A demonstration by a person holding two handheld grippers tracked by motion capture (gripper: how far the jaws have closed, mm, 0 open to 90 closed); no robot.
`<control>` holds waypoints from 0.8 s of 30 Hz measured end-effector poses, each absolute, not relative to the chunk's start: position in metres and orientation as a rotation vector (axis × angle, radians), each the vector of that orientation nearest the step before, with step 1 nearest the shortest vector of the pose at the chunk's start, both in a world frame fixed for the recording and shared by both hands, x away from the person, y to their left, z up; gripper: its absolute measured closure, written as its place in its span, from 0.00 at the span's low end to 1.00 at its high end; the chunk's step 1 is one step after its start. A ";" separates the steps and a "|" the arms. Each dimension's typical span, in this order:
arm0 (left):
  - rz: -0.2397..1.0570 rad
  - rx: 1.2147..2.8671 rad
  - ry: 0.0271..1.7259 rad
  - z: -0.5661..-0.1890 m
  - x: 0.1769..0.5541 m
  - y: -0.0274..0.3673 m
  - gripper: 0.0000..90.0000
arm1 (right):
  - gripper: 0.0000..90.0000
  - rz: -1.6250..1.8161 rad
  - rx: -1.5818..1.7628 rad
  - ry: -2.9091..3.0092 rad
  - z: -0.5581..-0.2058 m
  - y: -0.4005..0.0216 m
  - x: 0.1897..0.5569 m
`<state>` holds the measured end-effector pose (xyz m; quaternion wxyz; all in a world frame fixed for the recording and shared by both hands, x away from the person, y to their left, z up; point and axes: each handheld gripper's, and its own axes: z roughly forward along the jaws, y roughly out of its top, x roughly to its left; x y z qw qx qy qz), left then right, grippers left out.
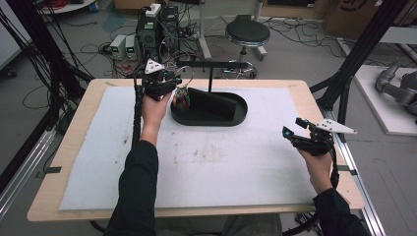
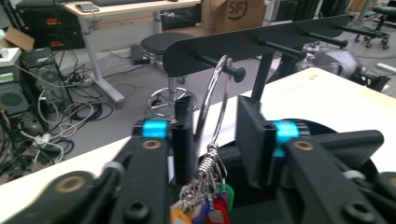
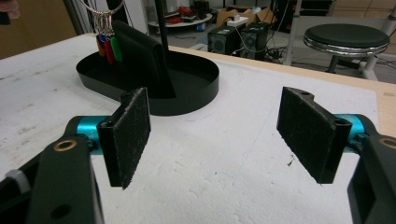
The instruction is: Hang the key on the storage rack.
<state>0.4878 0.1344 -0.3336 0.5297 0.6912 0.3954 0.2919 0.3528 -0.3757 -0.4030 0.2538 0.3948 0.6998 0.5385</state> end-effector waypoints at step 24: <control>0.746 1.651 0.766 -0.338 0.368 0.157 0.34 | 0.29 1.469 1.069 1.887 -0.403 -0.374 0.354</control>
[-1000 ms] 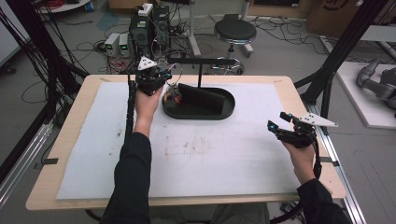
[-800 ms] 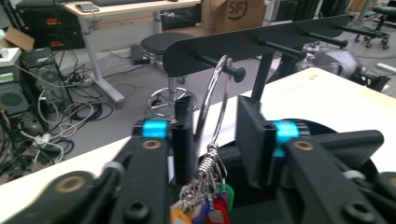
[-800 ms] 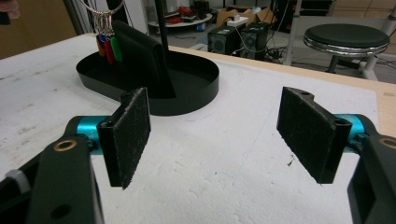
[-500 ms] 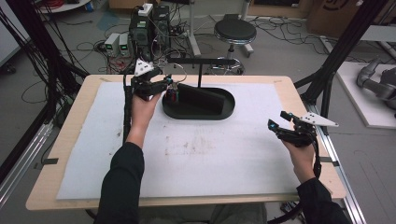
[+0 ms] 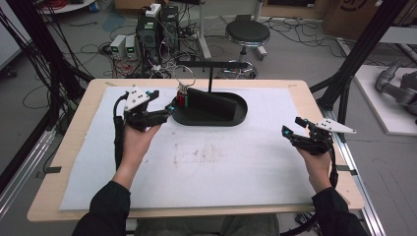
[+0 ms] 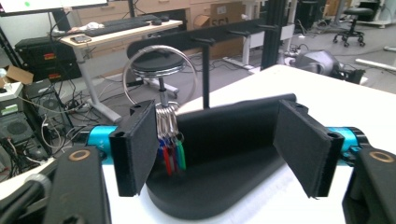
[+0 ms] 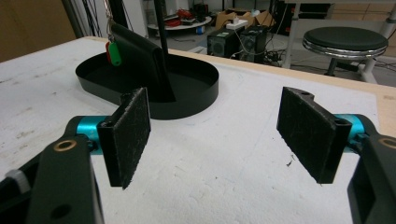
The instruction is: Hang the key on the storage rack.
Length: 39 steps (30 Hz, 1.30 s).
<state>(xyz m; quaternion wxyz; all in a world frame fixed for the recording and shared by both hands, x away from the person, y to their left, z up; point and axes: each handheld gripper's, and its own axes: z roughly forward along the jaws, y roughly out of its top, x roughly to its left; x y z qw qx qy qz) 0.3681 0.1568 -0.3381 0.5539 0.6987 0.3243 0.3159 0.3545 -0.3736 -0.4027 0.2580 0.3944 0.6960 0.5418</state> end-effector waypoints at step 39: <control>0.746 1.636 0.840 -0.390 0.323 0.220 0.27 | 0.29 1.375 1.039 1.920 -0.402 -0.375 0.352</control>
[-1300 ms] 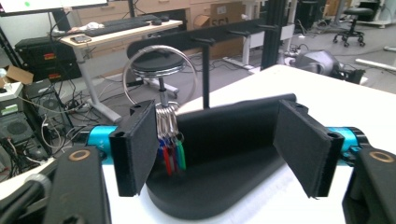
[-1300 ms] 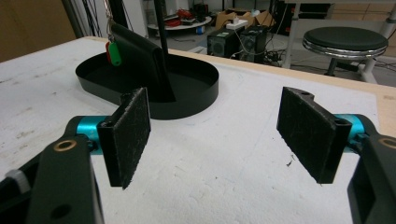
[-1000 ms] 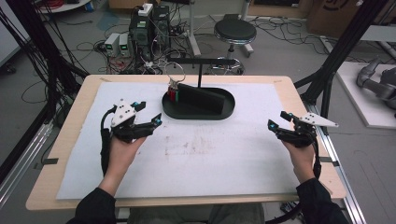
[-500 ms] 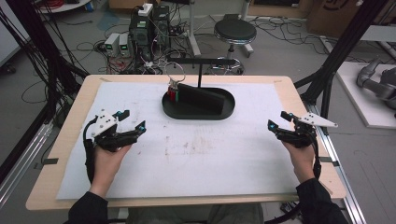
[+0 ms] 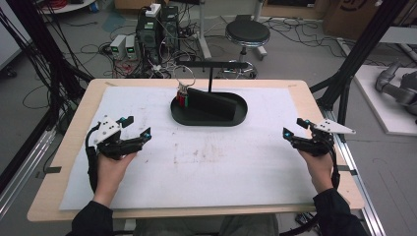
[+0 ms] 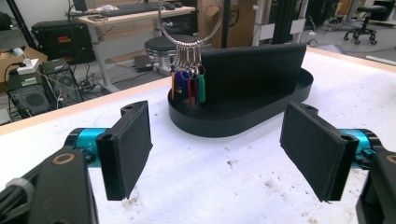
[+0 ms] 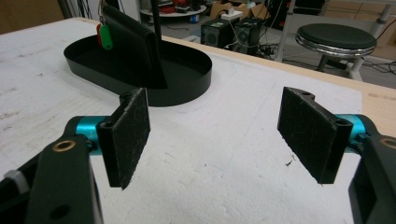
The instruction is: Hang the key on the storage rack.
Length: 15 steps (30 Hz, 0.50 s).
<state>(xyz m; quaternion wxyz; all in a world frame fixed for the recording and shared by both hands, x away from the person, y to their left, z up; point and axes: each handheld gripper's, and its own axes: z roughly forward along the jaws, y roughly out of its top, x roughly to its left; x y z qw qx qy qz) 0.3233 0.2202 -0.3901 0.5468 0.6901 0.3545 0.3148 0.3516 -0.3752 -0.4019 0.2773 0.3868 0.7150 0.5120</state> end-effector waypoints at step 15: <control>0.738 1.643 0.865 -0.393 0.324 0.226 0.27 | 0.27 1.374 1.044 1.918 -0.402 -0.375 0.352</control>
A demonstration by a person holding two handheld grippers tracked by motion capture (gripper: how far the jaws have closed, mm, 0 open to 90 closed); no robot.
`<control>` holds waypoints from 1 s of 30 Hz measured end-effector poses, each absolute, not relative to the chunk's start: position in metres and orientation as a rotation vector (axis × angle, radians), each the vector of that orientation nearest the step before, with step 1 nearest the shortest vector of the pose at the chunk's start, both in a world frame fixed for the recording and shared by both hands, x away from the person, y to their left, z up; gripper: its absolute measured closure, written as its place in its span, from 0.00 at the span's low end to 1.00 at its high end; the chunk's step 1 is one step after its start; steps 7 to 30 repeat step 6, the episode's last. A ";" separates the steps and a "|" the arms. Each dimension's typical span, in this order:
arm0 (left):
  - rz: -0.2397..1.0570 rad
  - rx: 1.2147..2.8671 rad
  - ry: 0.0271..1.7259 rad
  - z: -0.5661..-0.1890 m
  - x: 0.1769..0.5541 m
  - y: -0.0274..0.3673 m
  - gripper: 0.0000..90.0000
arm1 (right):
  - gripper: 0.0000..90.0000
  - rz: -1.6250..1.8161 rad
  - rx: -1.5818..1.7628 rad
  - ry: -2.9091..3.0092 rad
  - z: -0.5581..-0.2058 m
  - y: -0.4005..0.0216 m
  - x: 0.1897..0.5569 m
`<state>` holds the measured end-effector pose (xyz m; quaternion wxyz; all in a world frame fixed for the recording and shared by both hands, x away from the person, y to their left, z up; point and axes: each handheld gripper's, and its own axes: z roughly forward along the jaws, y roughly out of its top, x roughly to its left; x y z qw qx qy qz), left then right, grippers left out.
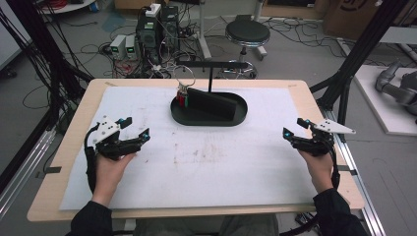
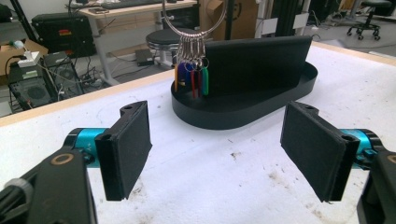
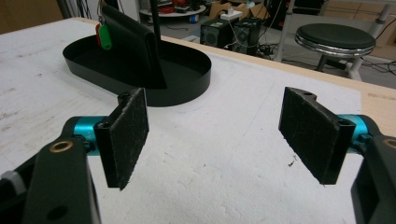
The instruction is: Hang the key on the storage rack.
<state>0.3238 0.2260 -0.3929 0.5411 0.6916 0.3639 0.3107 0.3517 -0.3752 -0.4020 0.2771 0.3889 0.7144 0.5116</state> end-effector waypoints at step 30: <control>0.738 1.642 0.880 -0.393 0.325 0.229 0.27 | 0.27 1.377 1.050 1.914 -0.402 -0.375 0.352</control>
